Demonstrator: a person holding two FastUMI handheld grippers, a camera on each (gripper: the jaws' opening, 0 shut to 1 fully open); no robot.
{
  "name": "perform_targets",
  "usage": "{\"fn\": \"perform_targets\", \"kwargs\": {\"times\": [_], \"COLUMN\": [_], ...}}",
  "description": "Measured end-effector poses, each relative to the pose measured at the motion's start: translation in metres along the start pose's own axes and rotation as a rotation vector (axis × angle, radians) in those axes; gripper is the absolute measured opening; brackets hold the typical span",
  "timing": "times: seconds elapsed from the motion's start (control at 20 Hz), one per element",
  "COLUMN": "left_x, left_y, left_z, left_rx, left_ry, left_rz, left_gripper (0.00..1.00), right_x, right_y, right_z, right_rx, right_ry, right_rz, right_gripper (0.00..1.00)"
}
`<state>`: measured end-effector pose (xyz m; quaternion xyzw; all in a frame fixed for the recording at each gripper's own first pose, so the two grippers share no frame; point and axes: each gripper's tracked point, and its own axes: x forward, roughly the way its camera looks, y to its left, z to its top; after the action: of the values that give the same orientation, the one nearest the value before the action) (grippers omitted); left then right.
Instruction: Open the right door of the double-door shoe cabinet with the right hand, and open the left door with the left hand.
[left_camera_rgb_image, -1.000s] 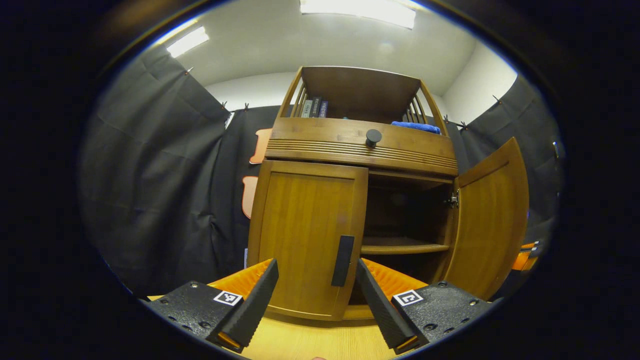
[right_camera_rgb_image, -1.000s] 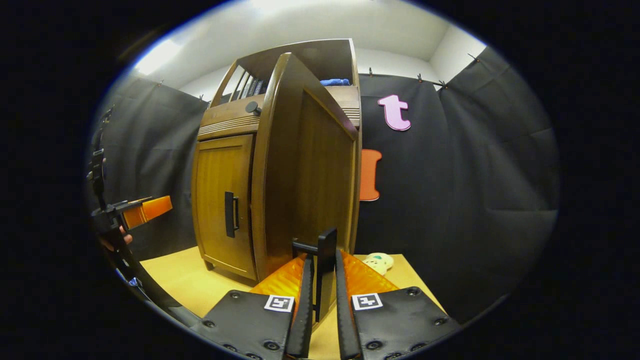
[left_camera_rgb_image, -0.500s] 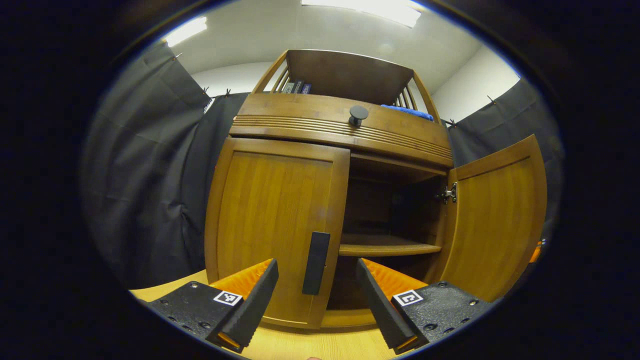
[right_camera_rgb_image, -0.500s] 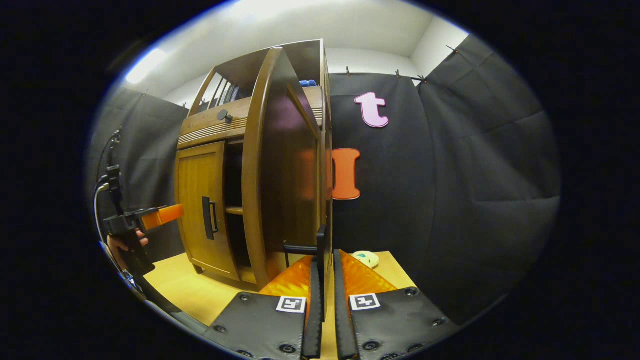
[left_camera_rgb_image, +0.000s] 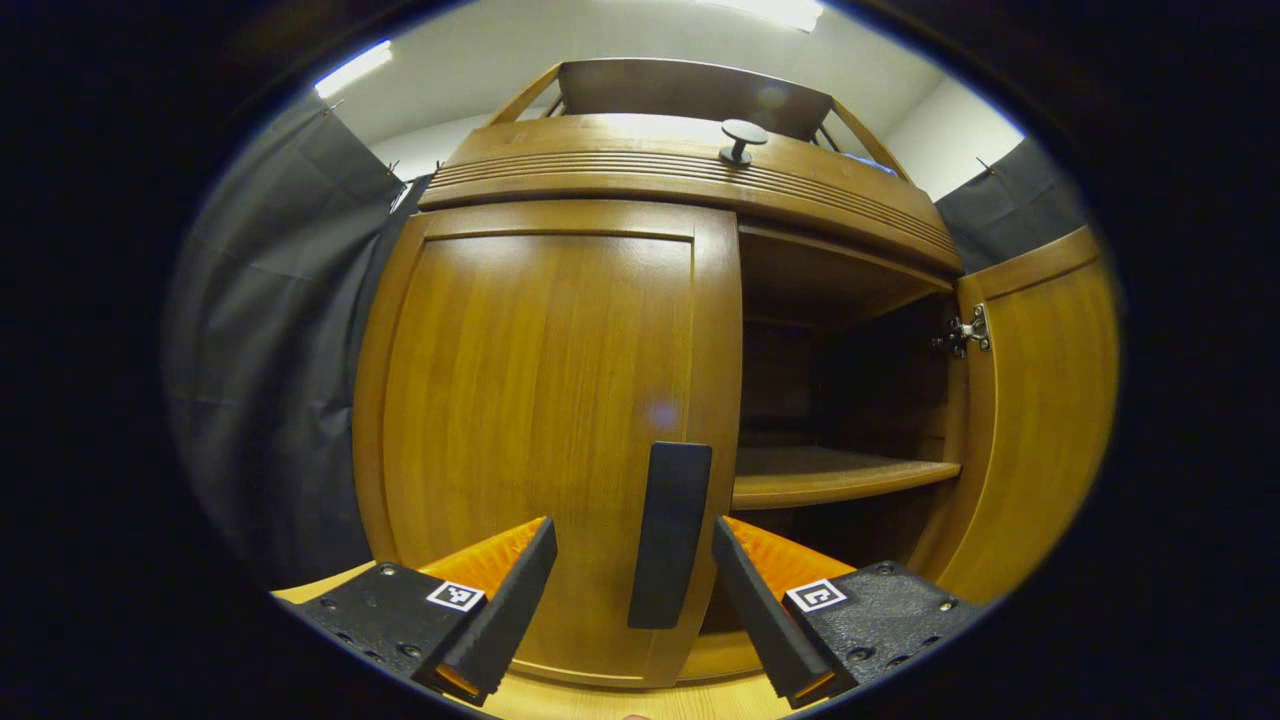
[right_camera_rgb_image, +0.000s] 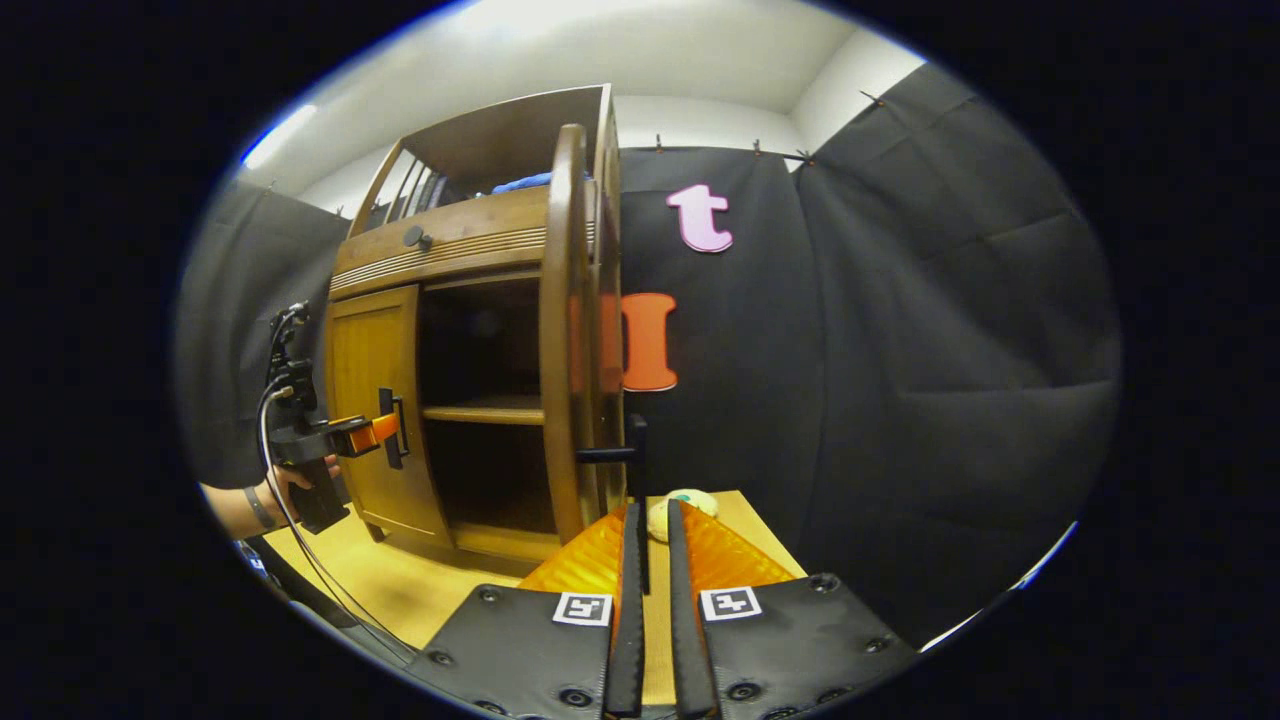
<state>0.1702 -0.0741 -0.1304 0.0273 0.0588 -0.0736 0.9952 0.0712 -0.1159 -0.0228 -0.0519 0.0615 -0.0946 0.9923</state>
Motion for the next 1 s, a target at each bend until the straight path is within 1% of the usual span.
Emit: {"fn": "perform_targets", "kwargs": {"times": [0.05,0.1,0.15,0.2,0.25,0.3,0.35,0.4,0.45,0.5,0.55,0.65,0.8,0.95,1.0], "left_x": [0.005,0.010,0.016,0.021,0.026,0.030,0.027,0.027,0.023,0.022,0.021,0.013,-0.014,-0.060,-0.074], "left_y": [-0.002,-0.003,-0.003,-0.001,-0.001,-0.005,-0.008,-0.009,-0.009,-0.010,-0.011,-0.009,0.002,0.022,0.031], "left_z": [-0.004,-0.008,-0.012,-0.014,-0.018,-0.016,-0.011,-0.012,-0.013,-0.013,-0.011,-0.009,0.003,0.009,0.012], "left_rx": [0.000,-0.002,-0.003,0.000,-0.004,-0.020,-0.018,0.013,0.046,0.047,0.026,0.009,0.003,-0.002,-0.005], "left_ry": [0.006,0.013,0.021,0.029,0.043,0.032,0.019,0.025,0.027,0.038,0.046,0.070,0.077,0.078,0.077], "left_rz": [-0.001,-0.004,-0.010,-0.011,-0.026,-0.054,-0.060,-0.069,-0.082,-0.092,-0.101,-0.115,-0.103,-0.078,-0.078], "left_gripper": [0.92,0.92,0.92,0.92,0.94,0.90,0.71,0.53,0.34,0.32,0.30,0.27,0.27,0.27,0.26], "right_x": [-0.013,-0.025,-0.036,-0.045,-0.052,-0.058,-0.062,-0.066,-0.069,-0.072,-0.070,-0.069,-0.063,-0.058,-0.057], "right_y": [-0.005,-0.006,-0.004,0.000,0.003,0.008,0.011,0.017,0.025,0.036,0.043,0.060,0.086,0.112,0.121], "right_z": [-0.001,-0.002,-0.003,-0.001,-0.002,-0.001,-0.003,-0.003,-0.003,-0.002,0.000,0.008,0.016,0.013,0.011], "right_rx": [-0.005,-0.010,-0.010,-0.006,0.001,0.006,0.011,0.016,0.023,0.029,0.031,0.031,0.032,0.044,0.051], "right_ry": [-0.002,0.005,0.013,0.013,0.010,0.007,0.011,0.013,0.010,0.004,-0.002,-0.022,-0.045,-0.032,-0.028], "right_rz": [-0.024,-0.044,-0.057,-0.072,-0.080,-0.088,-0.102,-0.111,-0.111,-0.101,-0.098,-0.093,-0.083,-0.067,-0.059], "right_gripper": [0.32,0.34,0.20,0.20,0.20,0.22,0.25,0.15,0.15,0.21,0.27,0.45,0.73,1.00,0.92]}}
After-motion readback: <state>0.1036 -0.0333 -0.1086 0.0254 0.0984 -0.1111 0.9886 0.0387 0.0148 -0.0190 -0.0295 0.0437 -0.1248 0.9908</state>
